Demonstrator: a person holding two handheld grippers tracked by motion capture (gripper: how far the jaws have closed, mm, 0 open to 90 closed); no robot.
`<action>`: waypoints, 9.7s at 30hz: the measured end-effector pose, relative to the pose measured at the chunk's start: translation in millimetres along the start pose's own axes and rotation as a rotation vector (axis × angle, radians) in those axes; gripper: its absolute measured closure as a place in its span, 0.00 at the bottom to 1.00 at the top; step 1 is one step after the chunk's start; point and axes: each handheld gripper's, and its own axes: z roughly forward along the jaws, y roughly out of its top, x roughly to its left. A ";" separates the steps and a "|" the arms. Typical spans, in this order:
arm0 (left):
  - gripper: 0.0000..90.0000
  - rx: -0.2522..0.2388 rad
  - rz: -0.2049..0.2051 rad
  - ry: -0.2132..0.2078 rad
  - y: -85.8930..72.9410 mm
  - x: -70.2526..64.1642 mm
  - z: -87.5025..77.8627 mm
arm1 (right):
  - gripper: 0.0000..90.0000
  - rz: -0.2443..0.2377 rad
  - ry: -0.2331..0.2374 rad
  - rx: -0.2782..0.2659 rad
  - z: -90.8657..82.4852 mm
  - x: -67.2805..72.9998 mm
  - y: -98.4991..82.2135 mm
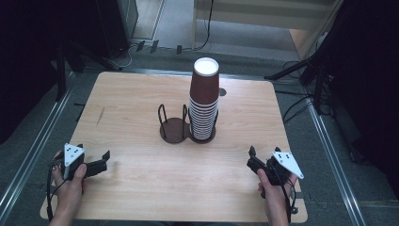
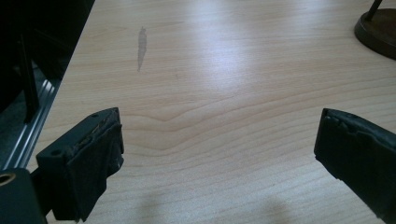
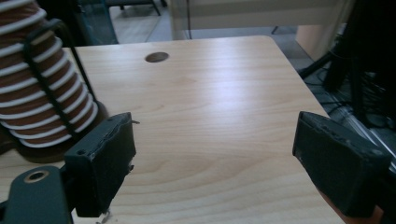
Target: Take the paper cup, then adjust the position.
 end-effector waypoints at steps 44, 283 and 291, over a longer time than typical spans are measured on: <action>0.03 0.000 0.008 -0.002 0.2 -1.8 1.0 | 0.05 -0.093 0.191 -0.090 15.2 96.4 72.0; 0.02 -0.134 0.027 -0.508 94.4 -71.2 -17.5 | 0.13 -0.051 0.097 -0.138 12.5 71.0 18.8; 0.00 -0.110 0.043 -0.524 94.4 -83.2 -18.5 | 0.13 -0.086 0.100 -0.139 10.8 70.5 14.1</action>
